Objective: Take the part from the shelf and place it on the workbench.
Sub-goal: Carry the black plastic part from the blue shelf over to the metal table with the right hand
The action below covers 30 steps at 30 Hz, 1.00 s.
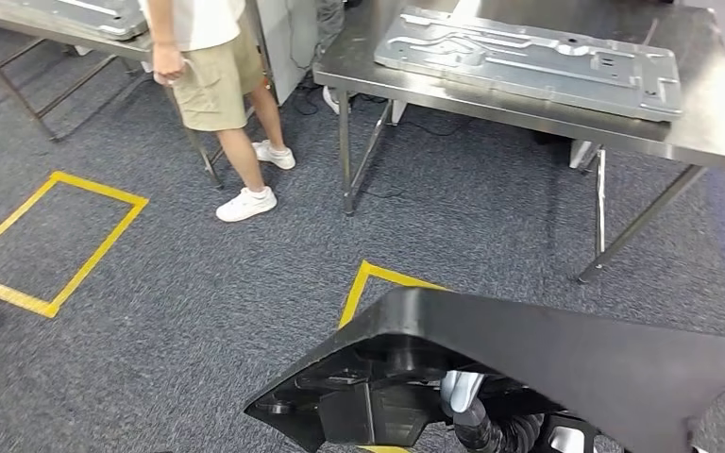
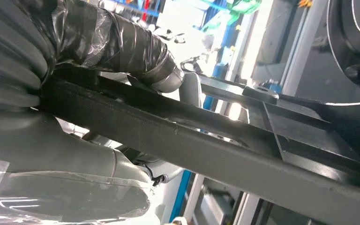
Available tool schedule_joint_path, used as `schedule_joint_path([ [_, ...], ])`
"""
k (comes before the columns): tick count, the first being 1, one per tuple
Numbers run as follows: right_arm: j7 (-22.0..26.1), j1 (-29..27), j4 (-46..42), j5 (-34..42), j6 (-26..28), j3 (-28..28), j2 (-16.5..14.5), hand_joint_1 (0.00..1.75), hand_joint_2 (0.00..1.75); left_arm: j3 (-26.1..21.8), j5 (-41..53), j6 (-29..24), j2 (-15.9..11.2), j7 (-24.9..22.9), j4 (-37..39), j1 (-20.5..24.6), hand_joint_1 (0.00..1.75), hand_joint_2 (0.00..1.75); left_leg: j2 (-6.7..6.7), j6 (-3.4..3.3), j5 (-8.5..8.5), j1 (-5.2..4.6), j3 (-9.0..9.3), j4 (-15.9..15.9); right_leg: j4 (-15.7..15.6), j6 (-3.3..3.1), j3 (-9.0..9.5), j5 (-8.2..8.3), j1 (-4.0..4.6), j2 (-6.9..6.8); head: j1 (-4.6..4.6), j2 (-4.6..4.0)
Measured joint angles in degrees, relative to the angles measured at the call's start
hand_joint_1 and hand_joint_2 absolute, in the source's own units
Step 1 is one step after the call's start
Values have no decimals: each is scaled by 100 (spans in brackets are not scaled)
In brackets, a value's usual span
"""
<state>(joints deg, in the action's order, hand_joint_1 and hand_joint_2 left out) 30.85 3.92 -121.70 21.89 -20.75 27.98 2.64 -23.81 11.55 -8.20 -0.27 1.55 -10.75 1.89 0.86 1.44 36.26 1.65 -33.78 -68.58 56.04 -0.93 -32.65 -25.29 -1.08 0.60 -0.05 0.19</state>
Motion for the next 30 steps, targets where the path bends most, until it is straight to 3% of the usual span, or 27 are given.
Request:
schedule_joint_path([
  [1, -1, -15, 13, 2, -1, -2, 1, 173, 175, -15, -1, -4, 1, -3, 0, -15, 0, 0, -31, -2, 69, -5, -191, -315, 6, -10, 6, -9, 12, 74, 1, -1],
  [2, -4, -31, 22, 4, -7, -7, 1, 173, 175, -27, -2, -9, 1, -7, 0, -28, 0, 0, -47, -10, 15, -10, -297, -428, 16, -15, 15, -21, 21, 153, 1, 0],
  [3, -8, -47, 31, 8, -16, -11, 2, 173, 175, -36, -3, -17, 2, -14, 0, -37, 0, 0, -62, -25, -161, -10, -287, -292, 27, -11, 31, -35, 28, 234, 1, -1],
  [4, -14, -60, 36, 13, -28, -18, 2, 173, 175, -42, -5, -26, 4, -21, 0, -42, 0, 0, -105, -48, -417, -10, -175, 54, 37, -2, 52, -51, 31, 311, 1, -1],
  [6, -28, -74, 50, 23, -55, -39, 3, 173, 175, -50, -10, -41, 9, -35, 0, -46, 0, 0, -321, -106, -826, -16, 116, 854, 51, 38, 84, -82, 34, 448, 1, -2],
  [8, -39, -88, 67, 39, -68, -61, 6, 173, 175, -60, -16, -47, 15, -42, 0, -37, 0, 0, -446, -156, -924, -39, 251, 1208, 44, 105, 79, -92, 26, 560, 2, -2],
  [10, -42, -109, 77, 56, -72, -85, 12, 173, 175, -66, -19, -48, 33, -43, 0, -15, 0, 0, -351, -212, -940, -43, 289, 1257, 14, 181, 68, -78, 12, 646, 2, -2],
  [11, -42, -115, 78, 63, -73, -97, 16, 173, 175, -68, -20, -48, 44, -41, 0, -6, 0, 0, -294, -250, -960, -29, 308, 1287, 43, 209, 51, -99, 17, 590, 4, -2],
  [13, -42, -112, 79, 75, -89, -122, 26, 173, 175, -79, -44, -22, 70, -12, 0, -6, 0, 0, -159, -320, -992, 3, 334, 1342, 413, 251, -128, -323, 28, 310, 9, -1],
  [15, -42, -113, 93, 87, -131, -149, 34, 173, 175, -110, -91, 49, 76, 55, 0, -31, 0, 0, -17, -352, -980, -14, 339, 1347, 1208, 297, -540, -702, 16, 51, 12, -1],
  [16, -42, -119, 105, 92, -157, -168, 37, 173, 175, -131, -110, 85, 79, 91, 0, -43, 0, 0, 57, -354, -969, -20, 342, 1346, 1552, 320, -727, -815, 6, 8, 13, -2],
  [17, -41, -126, 116, 97, -182, -191, 41, 173, 175, -153, -120, 112, 80, 122, 0, -48, 0, 0, 127, -351, -956, -23, 347, 1344, 1716, 337, -828, -819, -5, -12, 12, -2],
  [18, -40, -132, 125, 101, -201, -216, 44, 173, 175, -171, -125, 131, 82, 144, 0, -48, 0, 0, 192, -340, -940, -22, 361, 1342, 1624, 348, -795, -701, -16, -35, 13, -2],
  [19, -40, -135, 129, 105, -220, -241, 46, 173, 175, -183, -130, 144, 85, 158, 0, -46, 0, 0, 253, -324, -921, -20, 384, 1341, 1318, 351, -645, -507, -25, -82, 13, -2],
  [21, -42, -132, 130, 107, -250, -281, 46, 173, 175, -200, -138, 164, 89, 169, 0, -44, 0, 0, 357, -263, -870, -34, 448, 1333, 486, 321, -210, -135, -14, -324, 13, -2],
  [23, -52, -127, 131, 103, -267, -303, 45, 173, 175, -219, -143, 175, 89, 170, 0, -40, 0, 0, 446, -184, -820, -65, 497, 1324, 83, 250, -13, -22, 19, -459, 9, -2],
  [25, -66, -126, 131, 99, -271, -322, 44, 173, 175, -230, -147, 181, 88, 169, -1, -26, 0, 0, 540, -109, -785, -70, 533, 1329, 72, 166, -32, -35, 34, -343, 7, -1],
  [26, -70, -127, 130, 97, -273, -331, 44, 173, 175, -231, -149, 184, 88, 168, -2, -16, 0, 0, 506, -72, -748, -59, 542, 1304, 62, 126, -28, -31, 27, -284, 7, -1],
  [28, -73, -116, 128, 95, -276, -341, 41, 173, 175, -231, -152, 193, 92, 169, -3, -6, 0, 0, 262, -30, -509, -32, 417, 967, 31, 42, -8, -11, 3, -171, 5, -1],
  [30, -75, -107, 136, 93, -275, -342, 38, 173, 175, -233, -155, 204, 97, 167, -2, -22, 0, 0, 14, -25, -116, -29, 32, 167, 28, -8, -6, -11, 15, -52, 3, -2],
])
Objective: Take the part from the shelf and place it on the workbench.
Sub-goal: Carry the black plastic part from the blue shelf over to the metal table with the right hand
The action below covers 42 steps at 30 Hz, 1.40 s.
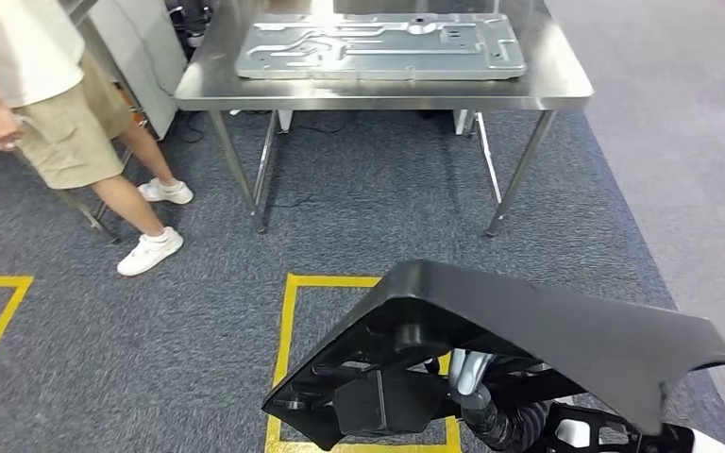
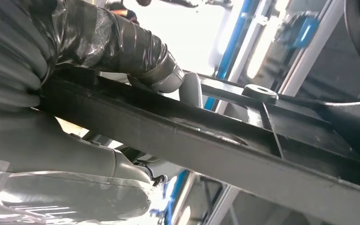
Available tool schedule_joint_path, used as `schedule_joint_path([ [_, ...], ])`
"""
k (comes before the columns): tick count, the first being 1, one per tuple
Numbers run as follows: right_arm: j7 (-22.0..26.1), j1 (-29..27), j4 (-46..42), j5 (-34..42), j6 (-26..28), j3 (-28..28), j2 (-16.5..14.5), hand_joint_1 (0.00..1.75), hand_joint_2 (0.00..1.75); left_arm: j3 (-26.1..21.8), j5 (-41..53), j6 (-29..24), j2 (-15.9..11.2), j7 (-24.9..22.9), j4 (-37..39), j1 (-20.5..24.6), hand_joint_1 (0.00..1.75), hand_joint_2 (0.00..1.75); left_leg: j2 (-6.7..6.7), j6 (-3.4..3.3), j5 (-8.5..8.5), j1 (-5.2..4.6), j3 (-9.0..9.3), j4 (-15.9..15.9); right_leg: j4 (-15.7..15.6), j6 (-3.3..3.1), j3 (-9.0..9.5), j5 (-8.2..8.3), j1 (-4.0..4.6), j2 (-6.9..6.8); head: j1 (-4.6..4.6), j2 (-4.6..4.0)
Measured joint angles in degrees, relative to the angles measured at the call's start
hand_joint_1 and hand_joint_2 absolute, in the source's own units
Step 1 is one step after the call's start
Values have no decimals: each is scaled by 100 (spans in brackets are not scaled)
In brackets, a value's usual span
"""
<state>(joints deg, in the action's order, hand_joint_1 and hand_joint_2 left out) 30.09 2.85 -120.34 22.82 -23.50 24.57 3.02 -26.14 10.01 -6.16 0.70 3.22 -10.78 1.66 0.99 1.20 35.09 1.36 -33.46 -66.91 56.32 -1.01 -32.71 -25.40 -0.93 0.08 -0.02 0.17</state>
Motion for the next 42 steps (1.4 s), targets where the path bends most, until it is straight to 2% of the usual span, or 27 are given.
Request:
schedule_joint_path([
  [1, -2, -2, 7, -2, 1, 0, -1, 173, 175, -2, -1, 5, 1, -4, 0, -15, 0, 0, -40, -2, 125, -3, -209, -384, 5, -12, 0, -5, 12, 74, -1, 0],
  [2, -5, -3, 14, -5, 3, 0, -1, 173, 175, -3, -2, 11, 0, -12, 0, -27, 0, 0, -58, -11, 142, -8, -354, -611, 13, -19, 2, -10, 25, 153, -1, 0],
  [3, -8, -4, 20, -8, 5, 0, -1, 173, 175, -4, -2, 20, 0, -21, 0, -35, 0, 0, -69, -29, 28, -10, -393, -595, 25, -23, 7, -17, 36, 233, 0, 0],
  [4, -10, -5, 23, -10, 7, 0, -1, 173, 175, -5, -2, 34, 0, -33, 0, -37, 0, 0, -95, -58, -187, -13, -326, -350, 36, -23, 18, -27, 48, 313, 0, 0],
  [6, -15, -4, 27, -12, 7, 0, -2, 173, 175, -5, -1, 70, -7, -54, 0, -38, 0, 0, -253, -151, -641, -25, -30, 449, 54, -11, 44, -49, 72, 442, 1, 0],
  [7, -17, -5, 30, -11, 4, 0, -2, 173, 175, -7, 0, 96, -13, -62, 0, -34, 0, 0, -330, -192, -766, -33, 88, 760, 61, 6, 43, -57, 75, 497, 0, 0],
  [10, -65, -15, 38, -7, 5, 0, -3, 173, 175, -34, 3, 177, -31, -74, 0, 6, 0, 0, -374, -259, -809, -65, 186, 1020, 52, 107, 12, -60, 48, 608, -1, 1],
  [11, -85, -18, 38, -7, 9, 0, -2, 173, 175, -50, 3, 200, -30, -76, 0, 20, 0, 0, -344, -280, -833, -56, 209, 1055, 56, 140, 12, -70, 46, 597, 1, 1],
  [13, -103, -6, 38, -7, 21, 0, -1, 173, 175, -79, 0, 245, -28, -77, 0, 25, 0, 0, -280, -330, -880, -19, 252, 1132, 289, 194, -91, -235, 59, 403, 2, 0],
  [15, -104, 5, 44, -9, 44, 0, -1, 173, 175, -94, -3, 275, -28, -77, 0, 1, 0, 0, -214, -358, -889, -7, 266, 1159, 955, 245, -416, -598, 46, 145, 3, 1],
  [16, -105, 6, 52, -13, 61, 0, -1, 173, 175, -98, -4, 287, -28, -77, 0, -13, 0, 0, -179, -359, -883, -11, 266, 1157, 1340, 272, -617, -753, 27, 84, 3, 0],
  [17, -105, 3, 62, -18, 80, 0, -1, 173, 175, -100, -5, 303, -28, -77, 0, -23, 0, 0, -149, -356, -872, -13, 269, 1156, 1594, 294, -757, -812, 9, 55, 3, 0],
  [18, -106, 3, 71, -25, 103, 0, -1, 173, 175, -102, -5, 327, -28, -75, 0, -27, 0, 0, -123, -348, -859, -12, 277, 1153, 1657, 312, -802, -762, -10, 39, 4, 0],
  [19, -107, 4, 77, -34, 126, 0, -1, 173, 175, -103, -5, 354, -27, -71, 0, -27, 0, 0, -107, -336, -843, -10, 292, 1150, 1477, 323, -719, -605, -27, 26, 3, 0],
  [21, -108, 9, 78, -48, 172, 0, -2, 173, 175, -103, -4, 398, -26, -60, 0, -24, 0, 0, -91, -292, -801, -13, 339, 1139, 678, 320, -310, -218, -44, -13, 4, 0],
  [22, -109, 13, 78, -51, 190, 1, -2, 173, 175, -104, -4, 408, -27, -55, 0, -23, 0, 0, -88, -259, -776, -23, 357, 1130, 340, 299, -136, -101, -38, -26, 3, 0],
  [24, -111, 21, 77, -52, 220, 1, -2, 173, 175, -110, -4, 415, -29, -51, 0, -21, 0, 0, -81, -185, -737, -42, 373, 1119, 58, 235, 1, -62, -6, -30, 3, 0],
  [27, -120, 25, 74, -49, 252, 2, -2, 173, 175, -130, -4, 419, -31, -51, 0, -14, 0, 0, -67, -81, -661, -16, 374, 1065, 46, 110, 17, -66, -2, -6, 2, 1],
  [29, -122, 37, 72, -45, 273, 2, -4, 173, 175, -137, 3, 424, -31, -53, 0, -11, 0, 0, -71, -44, -400, 0, 178, 619, 16, 30, 53, -69, -10, -8, 1, 1],
  [31, -125, 46, 73, -39, 295, 3, -5, 173, 175, -143, 13, 425, -36, -57, 0, -17, 0, 0, -75, -27, -35, -2, -241, -205, 23, -21, 62, -95, 18, -8, 1, 0],
  [32, -126, 47, 73, -36, 302, 3, -5, 173, 175, -149, 15, 425, -41, -60, 0, -23, 0, 0, -75, -24, 53, -3, -435, -539, 31, -36, 66, -111, 34, -3, 1, 0],
  [33, -127, 46, 74, -33, 305, 4, -5, 173, 175, -156, 15, 425, -45, -61, 0, -30, 0, 0, -75, -30, 19, -6, -538, -674, 39, -44, 80, -128, 48, 5, 1, 0],
  [34, -129, 48, 74, -31, 309, 4, -5, 173, 175, -164, 17, 426, -47, -61, 0, -33, 0, 0, -75, -47, -137, -10, -525, -567, 45, -46, 106, -148, 60, 14, 1, 0],
  [36, -132, 53, 74, -28, 315, 5, -7, 173, 175, -184, 21, 426, -57, -62, 0, -36, 0, 0, -84, -132, -622, -37, -226, 188, 43, -34, 186, -200, 69, 30, 2, 0],
  [37, -134, 59, 75, -25, 325, 5, -8, 173, 175, -196, 25, 427, -67, -62, 0, -34, 0, 0, -88, -191, -777, -62, -53, 584, 43, -12, 217, -231, 80, 34, 2, 0],
  [39, -143, 70, 77, -19, 363, 8, -12, 173, 175, -223, 37, 431, -100, -61, -1, -28, 0, 0, -87, -290, -846, -116, 123, 1005, 51, 56, 245, -250, 70, 41, -1, 1],
  [42, -169, 96, 80, -9, 414, 13, -16, 173, 175, -242, 62, 433, -116, -59, -2, -29, 0, 0, -83, -376, -831, -105, 233, 1128, 160, 166, 256, -220, 60, 43, -6, 0],
])
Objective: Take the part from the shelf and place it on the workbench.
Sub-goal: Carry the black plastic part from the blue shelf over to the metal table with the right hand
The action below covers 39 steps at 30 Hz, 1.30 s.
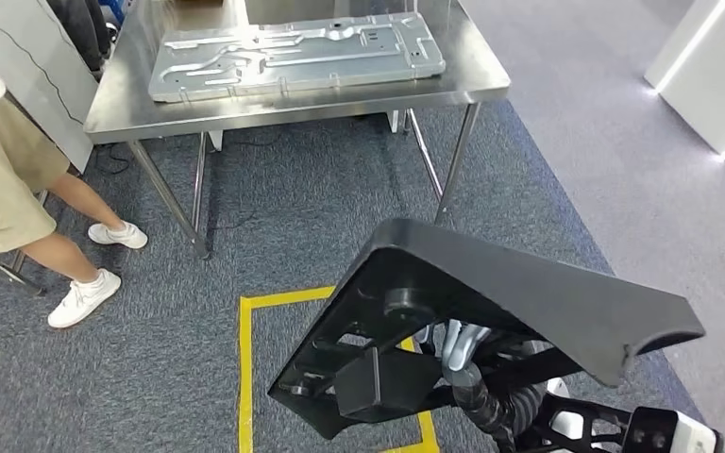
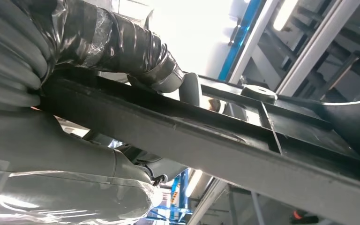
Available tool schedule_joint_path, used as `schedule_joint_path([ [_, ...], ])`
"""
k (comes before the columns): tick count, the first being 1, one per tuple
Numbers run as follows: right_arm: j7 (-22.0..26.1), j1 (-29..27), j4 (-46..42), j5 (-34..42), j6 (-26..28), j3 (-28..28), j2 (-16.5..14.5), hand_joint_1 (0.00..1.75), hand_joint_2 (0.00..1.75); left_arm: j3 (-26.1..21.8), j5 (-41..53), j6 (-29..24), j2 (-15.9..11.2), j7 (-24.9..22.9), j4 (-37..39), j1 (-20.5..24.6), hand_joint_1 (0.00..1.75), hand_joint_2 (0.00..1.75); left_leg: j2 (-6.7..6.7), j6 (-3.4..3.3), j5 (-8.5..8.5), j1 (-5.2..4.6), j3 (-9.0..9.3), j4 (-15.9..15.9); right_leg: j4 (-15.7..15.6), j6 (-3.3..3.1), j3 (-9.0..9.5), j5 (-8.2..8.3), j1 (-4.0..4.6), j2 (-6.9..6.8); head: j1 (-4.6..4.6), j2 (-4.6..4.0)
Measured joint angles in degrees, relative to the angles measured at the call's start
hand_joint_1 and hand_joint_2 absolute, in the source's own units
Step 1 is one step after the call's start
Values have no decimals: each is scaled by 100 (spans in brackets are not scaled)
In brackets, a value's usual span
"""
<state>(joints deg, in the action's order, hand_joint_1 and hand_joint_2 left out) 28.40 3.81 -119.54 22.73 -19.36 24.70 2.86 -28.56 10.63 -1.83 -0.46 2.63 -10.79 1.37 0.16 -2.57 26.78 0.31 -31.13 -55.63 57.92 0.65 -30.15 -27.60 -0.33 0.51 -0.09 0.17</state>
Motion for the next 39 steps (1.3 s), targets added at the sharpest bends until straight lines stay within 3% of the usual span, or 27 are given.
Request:
schedule_joint_path([
  [2, -11, 39, -1, 2, 19, 2, 0, 173, 175, -2, 13, 1, 0, 3, 0, 0, 0, 0, -1, -34, -8, 31, 92, 34, 343, 46, -150, -217, -11, -8, 2, 1],
  [4, -23, 60, 1, 2, 51, 2, 0, 173, 175, -3, 20, 3, 1, 6, 1, 1, 0, 0, 1, -47, 20, 32, 123, 34, 1023, 93, -530, -557, -34, -14, 3, 1],
  [5, -30, 60, 3, 2, 66, 3, 0, 173, 175, -3, 25, 5, 2, 7, 1, -1, 0, 0, 1, -42, 41, 33, 142, 33, 1318, 120, -727, -656, -46, -15, 3, 1],
  [6, -35, 60, 5, 2, 77, 3, 0, 173, 175, -3, 29, 8, 3, 8, 2, -3, 0, 0, 0, -30, 67, 37, 172, 32, 1466, 144, -859, -654, -59, -17, 3, 1],
  [7, -38, 61, 7, 2, 84, 4, 0, 173, 175, -3, 33, 9, 3, 9, 2, -4, 0, 0, -2, -14, 98, 45, 217, 32, 1399, 160, -883, -525, -72, -20, 2, 1],
  [9, -39, 69, 7, -1, 93, 8, 0, 173, 175, -3, 45, 13, 5, 16, 2, -1, 0, 0, -6, 34, 178, 68, 328, 36, 691, 172, -640, -15, -93, -35, 3, 1],
  [10, -39, 76, 9, -2, 97, 10, 0, 173, 175, -4, 54, 15, 5, 22, 2, 3, 0, 0, -10, 67, 218, 76, 381, 39, 318, 160, -495, 121, -88, -49, 4, 1],
  [12, -40, 92, 11, -4, 102, 14, 0, 173, 175, -5, 72, 17, 3, 32, 2, 8, 0, 0, -8, 150, 276, 79, 429, 62, -69, 81, -352, 175, -53, -74, 4, 2],
  [13, -41, 97, 12, -4, 102, 16, 0, 173, 175, -5, 77, 17, 3, 34, 2, 8, 0, 0, -5, 195, 275, 73, 449, 51, -83, 27, -347, 132, -39, -72, 3, 2],
  [16, -40, 108, 9, -4, 102, 35, -5, 173, 175, -5, 80, 20, 5, 38, 2, 12, 0, 0, 5, 298, 305, 81, 436, -152, -128, -123, -243, 206, -47, -47, 0, 1],
  [17, -40, 114, 8, -4, 102, 41, -10, 173, 175, -5, 80, 21, 5, 40, 2, 21, 0, 0, 5, 311, 403, 89, 316, -389, -137, -161, -204, 193, -45, -45, -1, 1],
  [20, -41, 122, 7, -4, 102, 51, -24, 173, 175, -7, 80, 21, 4, 43, 2, 22, 0, 0, 4, 323, 884, 87, -384, -1503, -147, -228, -148, 128, -16, -41, -4, 1],
  [21, -41, 120, 7, -4, 102, 53, -26, 173, 175, -7, 80, 21, 4, 43, 2, 11, 0, 0, 3, 318, 944, 84, -561, -1707, -148, -237, -119, 99, -3, -32, -4, 1],
  [22, -40, 119, 7, -4, 102, 54, -28, 173, 175, -7, 80, 21, 4, 43, 2, 0, 0, 0, 3, 301, 872, 79, -641, -1705, -147, -242, -80, 67, 13, -22, -4, 1],
  [23, -40, 120, 7, -4, 102, 55, -30, 173, 175, -7, 80, 21, 4, 43, 2, -7, 0, 0, 3, 264, 668, 68, -612, -1477, -149, -243, -27, 31, 31, -15, -4, 1],
  [25, -40, 122, 8, -4, 103, 56, -32, 173, 175, -8, 80, 21, -6, 43, 2, -10, 0, 0, 1, 122, 131, 9, -358, -676, -170, -236, 93, -36, 63, -13, -3, 0],
  [26, -39, 124, 9, -4, 104, 56, -33, 173, 175, -8, 81, 22, -15, 44, 1, -6, 0, 0, -5, 61, 22, -29, -249, -356, -188, -217, 133, -66, 68, -8, -3, 0],
  [28, -40, 124, 12, -4, 108, 58, -34, 173, 175, -8, 85, 23, -33, 47, -1, -6, 0, 0, -23, -15, 36, -83, -152, -84, -201, -154, 176, -88, 59, -1, -3, 0],
  [31, -40, 129, 11, -2, 111, 64, -35, 173, 175, -9, 87, 24, -35, 51, -1, -24, 0, 0, -37, -76, -45, -35, 22, 59, -29, -57, 207, -107, 66, -1, -4, 0],
  [32, -39, 138, 10, -1, 111, 64, -35, 173, 175, -11, 87, 24, -33, 51, -2, -20, 0, 0, -35, -89, -63, -11, 93, 80, 144, -25, 136, -198, 63, -2, -4, 0],
  [33, -39, 141, 8, 1, 112, 65, -35, 173, 175, -12, 87, 24, -27, 52, -2, -13, 0, 0, -29, -88, -55, 0, 146, 91, 426, 5, -21, -337, 49, -6, -3, 0],
  [35, -39, 137, 9, 2, 113, 66, -33, 173, 175, -17, 89, 24, -20, 54, -1, -6, 0, 0, -28, -86, 7, 1, 194, 84, 1141, 67, -503, -655, 9, -13, -2, 1],
  [36, -40, 128, 13, 2, 113, 66, -31, 173, 175, -20, 89, 25, -15, 54, -1, -12, 0, 0, -30, -74, 44, 5, 224, 81, 1383, 90, -713, -736, -11, -17, -2, 1],
  [37, -40, 122, 16, 2, 113, 66, -29, 173, 175, -23, 89, 25, -11, 54, -1, -19, 0, 0, -33, -59, 86, 11, 268, 79, 1446, 110, -834, -721, -28, -20, -2, 1],
  [38, -40, 119, 20, 2, 111, 66, -28, 173, 175, -26, 89, 26, -7, 55, -1, -24, 0, 0, -36, -40, 135, 20, 330, 77, 1294, 125, -845, -588, -44, -23, -2, 1],
  [39, -40, 118, 22, 2, 109, 66, -28, 173, 175, -27, 89, 26, -2, 55, -1, -26, 0, 0, -39, -14, 193, 32, 409, 78, 954, 134, -761, -343, -58, -29, -2, 0],
])
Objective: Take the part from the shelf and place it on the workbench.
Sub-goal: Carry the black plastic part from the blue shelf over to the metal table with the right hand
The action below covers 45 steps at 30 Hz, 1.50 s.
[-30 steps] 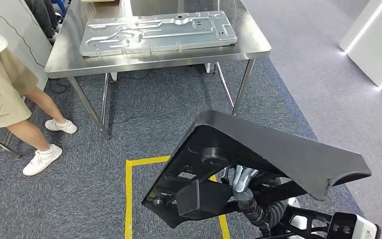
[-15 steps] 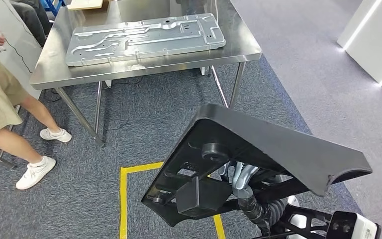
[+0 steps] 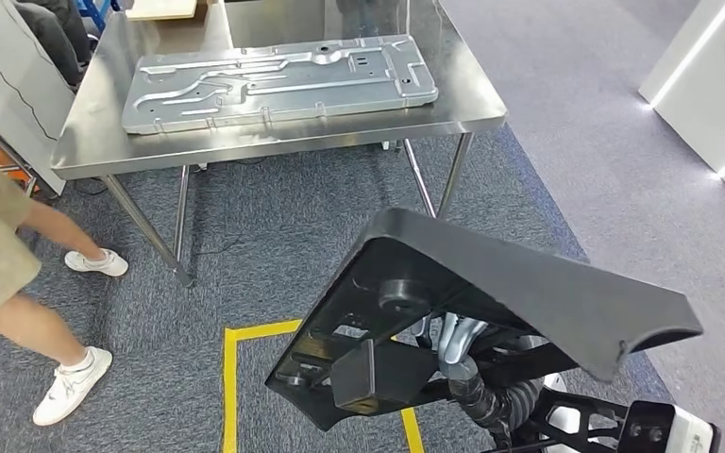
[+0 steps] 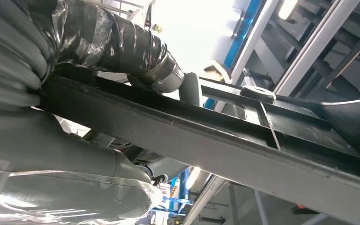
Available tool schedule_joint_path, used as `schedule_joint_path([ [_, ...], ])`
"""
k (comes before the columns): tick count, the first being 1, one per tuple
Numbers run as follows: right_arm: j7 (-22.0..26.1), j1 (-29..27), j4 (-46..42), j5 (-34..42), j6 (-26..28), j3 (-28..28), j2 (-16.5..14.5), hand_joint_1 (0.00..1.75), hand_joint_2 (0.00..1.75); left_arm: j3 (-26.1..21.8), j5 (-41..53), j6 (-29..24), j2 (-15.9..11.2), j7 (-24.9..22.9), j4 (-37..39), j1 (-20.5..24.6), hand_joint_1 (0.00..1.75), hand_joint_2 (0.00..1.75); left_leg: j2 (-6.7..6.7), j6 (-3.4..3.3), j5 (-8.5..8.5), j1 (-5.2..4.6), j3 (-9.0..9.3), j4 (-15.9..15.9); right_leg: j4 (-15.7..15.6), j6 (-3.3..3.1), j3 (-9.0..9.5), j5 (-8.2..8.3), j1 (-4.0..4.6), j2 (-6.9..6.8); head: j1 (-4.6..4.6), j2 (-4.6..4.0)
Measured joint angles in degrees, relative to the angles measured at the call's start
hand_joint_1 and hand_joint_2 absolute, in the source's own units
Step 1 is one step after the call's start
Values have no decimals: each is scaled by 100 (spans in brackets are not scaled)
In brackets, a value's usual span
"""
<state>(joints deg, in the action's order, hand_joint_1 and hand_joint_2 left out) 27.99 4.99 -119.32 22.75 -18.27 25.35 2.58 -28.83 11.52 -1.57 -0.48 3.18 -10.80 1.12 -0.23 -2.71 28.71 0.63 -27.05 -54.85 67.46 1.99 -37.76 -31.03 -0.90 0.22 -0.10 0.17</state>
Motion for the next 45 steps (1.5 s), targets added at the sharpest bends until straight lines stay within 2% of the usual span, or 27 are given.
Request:
schedule_joint_path([
  [1, 0, 0, 4, 0, -3, 0, 3, 173, 175, -2, 0, 1, 4, 1, 1, -2, 0, 0, -3, 29, 57, 9, 71, 8, -394, 2, 112, 305, -8, -13, 1, 0],
  [3, 2, -2, 21, 4, -10, 1, 14, 173, 175, -8, 1, 3, 7, 5, 1, 10, 0, 0, -14, 109, 153, 17, 180, 53, -950, -54, 274, 654, 18, -41, 7, 0],
  [4, 1, -5, 30, 4, -17, 2, 21, 173, 175, -11, 1, 5, 7, 8, 1, 14, 0, 0, -14, 152, 171, 13, 221, 70, -1043, -105, 295, 705, 32, -43, 10, 0],
  [7, -5, -10, 46, -2, -42, 2, 42, 173, 175, -19, 1, 20, 6, 32, 0, 29, 0, 0, -2, 254, 166, 10, 262, -62, -1116, -270, 414, 659, 29, -17, 13, 0],
  [9, -6, -7, 58, -42, -50, 2, 51, 173, 175, -25, 1, 28, 5, 45, 0, 42, 0, 0, 1, 281, 263, 20, -24, -594, -1145, -345, 531, 607, 21, -18, 7, 0],
  [11, -4, -9, 81, -126, -44, 2, 65, 173, 175, -44, 2, 33, 7, 54, 0, 44, 0, 0, 2, 298, 562, 23, -548, -1378, -1149, -384, 607, 531, 36, -18, 3, 0],
  [12, -3, -16, 95, -164, -38, 2, 76, 173, 175, -58, 3, 34, 7, 55, 0, 35, 0, 0, 2, 302, 716, 24, -789, -1655, -1151, -391, 653, 485, 46, -15, 4, 0],
  [13, -3, -21, 110, -190, -32, 2, 86, 173, 175, -74, 4, 35, 7, 56, 1, 23, 0, 0, 3, 295, 789, 22, -945, -1750, -1151, -396, 710, 435, 58, -21, 4, 1],
  [14, -2, -25, 124, -208, -30, 2, 96, 173, 175, -87, 5, 36, 7, 56, 1, 12, 0, 0, 6, 279, 741, 18, -1012, -1660, -1151, -399, 777, 382, 71, -30, 4, 1],
  [15, -1, -26, 134, -228, -26, 2, 102, 173, 175, -98, 7, 36, 7, 56, 1, 6, 0, 0, 22, 241, 550, 6, -987, -1380, -1154, -399, 858, 324, 87, -52, 4, 1],
  [17, 2, -27, 149, -291, -9, 2, 117, 173, 175, -110, 16, 37, -3, 56, 1, 6, 0, 0, 182, 107, -54, -63, -826, -634, -1172, -382, 1012, 214, 120, -107, 6, 1],
  [18, 7, -31, 155, -326, -1, 2, 130, 173, 175, -113, 26, 36, -8, 56, 1, 11, 0, 0, 258, 50, -260, -101, -758, -365, -1185, -355, 1066, 161, 131, -130, 5, 0],
  [19, 10, -38, 161, -358, 1, 2, 146, 173, 175, -114, 35, 34, -13, 56, 1, 13, 0, 0, 312, 10, -376, -133, -727, -216, -1187, -320, 1113, 127, 137, -149, 5, 0],
  [22, 13, -44, 174, -393, -32, 3, 208, 173, 175, -119, 49, 29, -16, 60, 0, 17, 0, 0, 232, -37, -391, -121, -599, -124, -1067, -208, 1186, 103, 133, -178, 1, 1],
  [24, 16, -32, 178, -385, -48, 4, 250, 173, 175, -120, 50, 29, -15, 63, 0, 28, 0, 0, 181, -79, -380, -91, -478, -90, -618, -147, 975, 28, 114, -121, 1, 1],
  [27, 18, -40, 208, -373, -51, 4, 303, 173, 175, -121, 50, 33, -10, 63, 0, 36, 0, 0, 122, -101, -280, -82, -397, -86, 410, -64, 225, -408, 68, -48, 2, 0],
  [28, 16, -46, 223, -372, -52, 4, 319, 173, 175, -122, 50, 34, -9, 63, 0, 30, 0, 0, 101, -94, -234, -82, -353, -87, 544, -46, 51, -512, 56, -46, 2, 0],
  [29, 15, -50, 236, -372, -54, 4, 333, 173, 175, -122, 50, 34, -7, 62, 0, 25, 0, 0, 83, -87, -184, -81, -291, -89, 492, -41, -29, -501, 50, -46, 2, 0],
  [30, 14, -53, 245, -372, -55, 4, 343, 173, 175, -122, 50, 34, -4, 62, 0, 23, 0, 0, 69, -77, -128, -80, -213, -89, 249, -47, -11, -339, 46, -47, 2, 0],
  [32, 14, -55, 257, -370, -55, 4, 359, 173, 175, -122, 50, 34, 2, 62, 1, 24, 0, 0, 50, -43, -9, -81, -50, -88, -477, -95, 141, 275, 58, -48, 2, 0],
  [34, 15, -54, 273, -367, -55, 4, 374, 173, 175, -124, 51, 34, 5, 62, 2, 32, 0, 0, 33, 29, 98, -86, 43, -75, -908, -176, 233, 641, 97, -50, 2, 1],
  [36, 16, -51, 285, -364, -56, 4, 382, 173, 175, -125, 52, 36, 9, 61, 2, 38, 0, 0, 28, 116, 118, -92, 93, -112, -987, -269, 288, 633, 113, -32, 2, 1],
  [38, 22, -47, 285, -363, -69, 4, 385, 173, 175, -125, 54, 38, 9, 62, 2, 43, 0, 0, 33, 180, 132, -86, 101, -263, -1065, -349, 417, 627, 84, -17, -1, 1],
  [40, 27, -39, 285, -362, -88, 4, 389, 173, 175, -126, 56, 40, 7, 64, 2, 59, 0, 0, 30, 242, 306, -61, -136, -712, -1111, -405, 529, 582, 63, -21, -6, 0],
  [43, 27, -43, 288, -361, -112, 4, 402, 173, 175, -136, 59, 43, 9, 64, 2, 61, 0, 0, 29, 330, 706, -11, -820, -1623, -1114, -419, 609, 481, 60, -11, -8, 0],
  [44, 27, -50, 290, -360, -120, 4, 408, 173, 175, -139, 61, 44, 11, 64, 2, 49, 0, 0, 30, 345, 696, 2, -953, -1685, -1113, -408, 656, 437, 58, -2, -8, 1],
  [45, 27, -56, 291, -360, -128, 4, 413, 173, 175, -140, 64, 45, 14, 64, 2, 36, 0, 0, 31, 349, 538, 12, -984, -1533, -1112, -394, 724, 386, 54, 5, -9, 1],
])
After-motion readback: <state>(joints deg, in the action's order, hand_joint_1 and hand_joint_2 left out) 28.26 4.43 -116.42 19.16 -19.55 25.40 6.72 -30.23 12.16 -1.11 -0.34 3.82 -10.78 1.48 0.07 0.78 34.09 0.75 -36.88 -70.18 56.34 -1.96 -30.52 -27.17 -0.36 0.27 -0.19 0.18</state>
